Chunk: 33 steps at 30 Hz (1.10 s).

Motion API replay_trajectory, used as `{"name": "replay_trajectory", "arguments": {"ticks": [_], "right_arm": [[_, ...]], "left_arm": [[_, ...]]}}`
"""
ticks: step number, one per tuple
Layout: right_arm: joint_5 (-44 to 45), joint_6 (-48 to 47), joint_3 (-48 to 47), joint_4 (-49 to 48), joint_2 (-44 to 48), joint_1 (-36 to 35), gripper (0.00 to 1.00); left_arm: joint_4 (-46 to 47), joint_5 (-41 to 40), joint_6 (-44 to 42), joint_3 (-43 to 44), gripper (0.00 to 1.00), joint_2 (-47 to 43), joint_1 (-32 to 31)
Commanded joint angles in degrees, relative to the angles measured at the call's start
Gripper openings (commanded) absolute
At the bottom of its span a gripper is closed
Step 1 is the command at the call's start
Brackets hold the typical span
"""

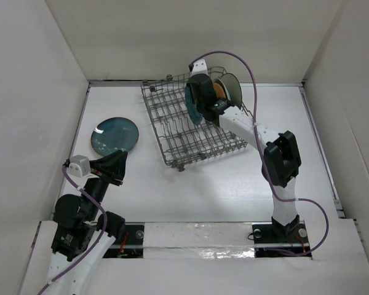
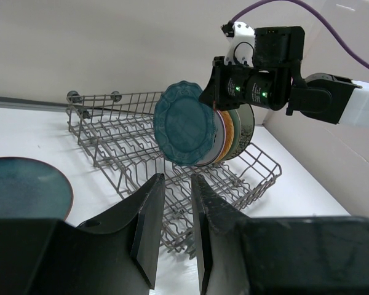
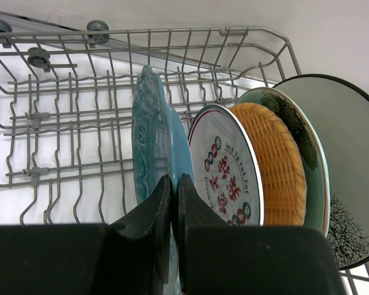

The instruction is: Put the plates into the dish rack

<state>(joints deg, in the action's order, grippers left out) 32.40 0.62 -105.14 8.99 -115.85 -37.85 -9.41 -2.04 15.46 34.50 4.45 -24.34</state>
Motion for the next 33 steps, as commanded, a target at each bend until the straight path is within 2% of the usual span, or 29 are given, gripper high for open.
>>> {"name": "replay_trajectory", "arguments": {"ticks": [1,17,33], "right_arm": [[4.07,-1.59,-1.47,-10.22,5.73,0.84,0.00],[5.83,-3.44,1.25,-14.53,11.26,1.90,0.00],[4.16,-2.29,3.28,-13.91,5.99,1.28,0.00]], "left_arm": [[2.03,-0.24,-0.61,0.74,0.21,1.00,-0.36],[2.11,-0.24,-0.52,0.74,0.21,1.44,-0.36],[2.11,-0.24,-0.61,0.74,0.21,1.53,-0.36]]}}
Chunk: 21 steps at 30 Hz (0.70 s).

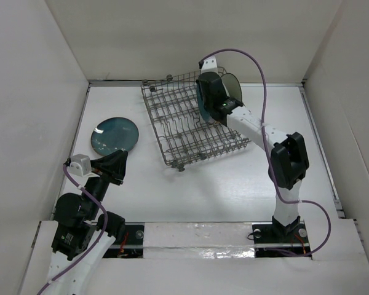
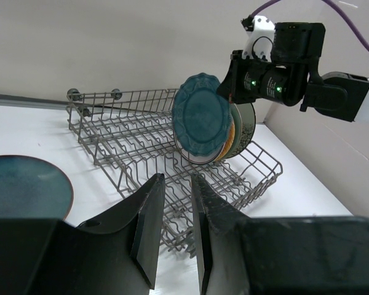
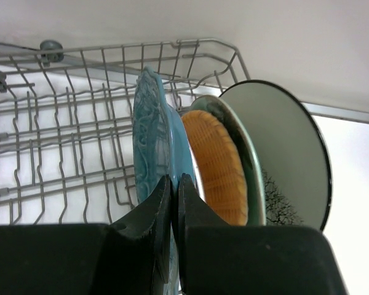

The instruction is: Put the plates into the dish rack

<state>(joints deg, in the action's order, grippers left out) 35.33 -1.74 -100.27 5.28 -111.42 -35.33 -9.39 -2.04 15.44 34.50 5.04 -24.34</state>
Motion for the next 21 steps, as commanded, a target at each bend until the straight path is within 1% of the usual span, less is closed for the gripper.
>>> {"name": "replay_trajectory", "arguments": {"ticks": [1,13,21], "right_arm": [[1.40,-0.11,-1.60,-10.20,1.38,-1.23,0.00],[3.08,-2.74,-3.61,-10.64,2.78,-2.90,0.00],[4.39,-3.27,-2.04,-12.31,3.04,-3.43,0.00]], "left_arm": [[2.09,-0.33,-0.50,0.74,0.21,0.85,-0.36],[2.09,-0.24,-0.59,0.74,0.21,0.76,-0.36],[2.00,-0.24,-0.59,0.74,0.21,0.50,-0.36]]}}
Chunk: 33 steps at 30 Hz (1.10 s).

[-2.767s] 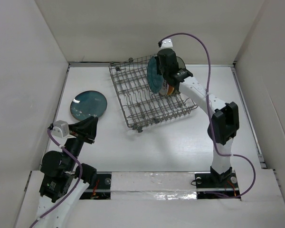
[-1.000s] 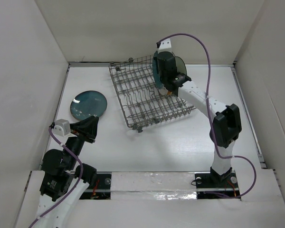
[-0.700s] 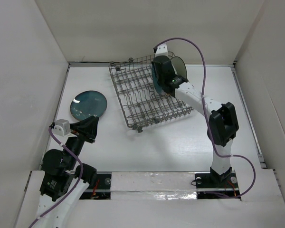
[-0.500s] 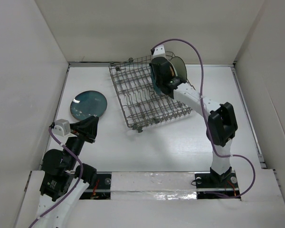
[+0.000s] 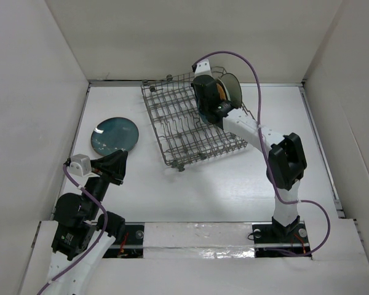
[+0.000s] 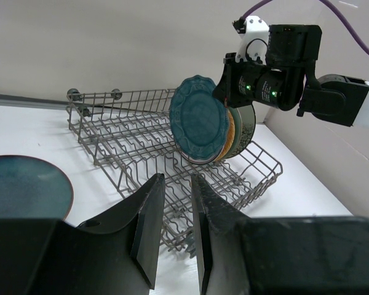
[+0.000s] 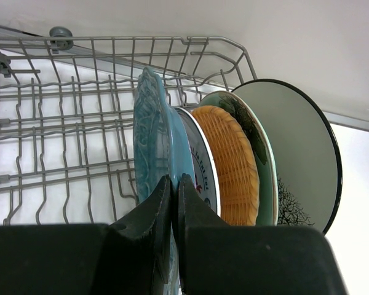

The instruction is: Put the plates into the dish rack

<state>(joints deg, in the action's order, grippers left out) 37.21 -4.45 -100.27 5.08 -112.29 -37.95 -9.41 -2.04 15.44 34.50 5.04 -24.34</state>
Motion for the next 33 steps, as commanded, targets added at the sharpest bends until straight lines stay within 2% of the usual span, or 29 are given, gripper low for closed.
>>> {"name": "replay_trajectory", "arguments": {"ticks": [1,13,33], "right_arm": [[2.52,-0.74,-2.12,-12.11,4.01,-0.81,0.00],[3.22,-1.79,-1.77,-13.17,5.24,-0.81,0.00],[1.20,2.34,1.48,-12.64,2.52,-1.33,0.00]], "left_arm": [[2.03,-0.24,-0.50,0.74,0.21,0.50,-0.36],[2.11,-0.24,-0.59,0.74,0.21,0.59,-0.36],[2.03,-0.24,-0.41,0.74,0.21,0.67,-0.36]]}}
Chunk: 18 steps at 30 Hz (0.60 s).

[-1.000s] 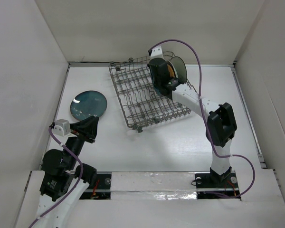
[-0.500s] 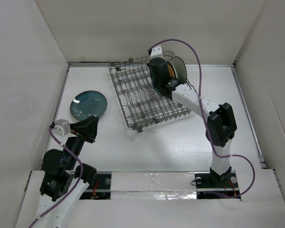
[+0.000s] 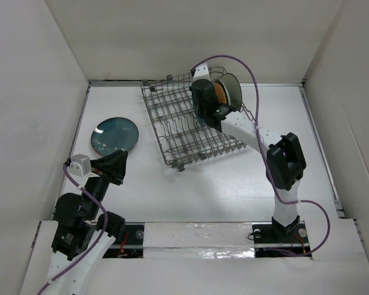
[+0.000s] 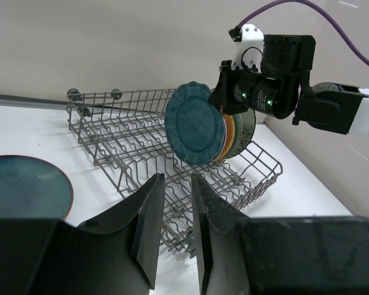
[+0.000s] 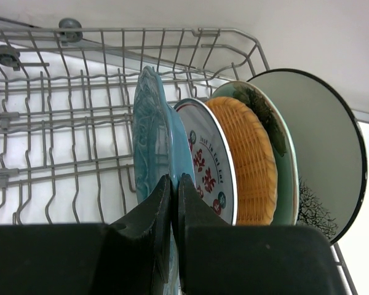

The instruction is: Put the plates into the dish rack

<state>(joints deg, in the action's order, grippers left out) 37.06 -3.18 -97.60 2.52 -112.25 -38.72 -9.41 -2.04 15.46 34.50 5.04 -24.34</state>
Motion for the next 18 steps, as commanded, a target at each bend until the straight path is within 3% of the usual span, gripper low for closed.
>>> {"name": "replay_trajectory", "arguments": {"ticks": [1,16,18], "right_arm": [[1.09,1.16,-1.01,-10.08,1.95,-0.57,0.00],[-1.11,6.25,1.71,-8.50,-1.04,-0.57,0.00],[-1.20,7.31,1.89,-7.89,-0.78,-0.57,0.08]], "left_arm": [[2.03,-0.15,-0.43,0.74,0.21,0.76,-0.36],[2.11,-0.24,-0.44,0.74,0.21,0.76,-0.36],[2.03,-0.24,-0.43,0.74,0.21,0.85,-0.36]]}}
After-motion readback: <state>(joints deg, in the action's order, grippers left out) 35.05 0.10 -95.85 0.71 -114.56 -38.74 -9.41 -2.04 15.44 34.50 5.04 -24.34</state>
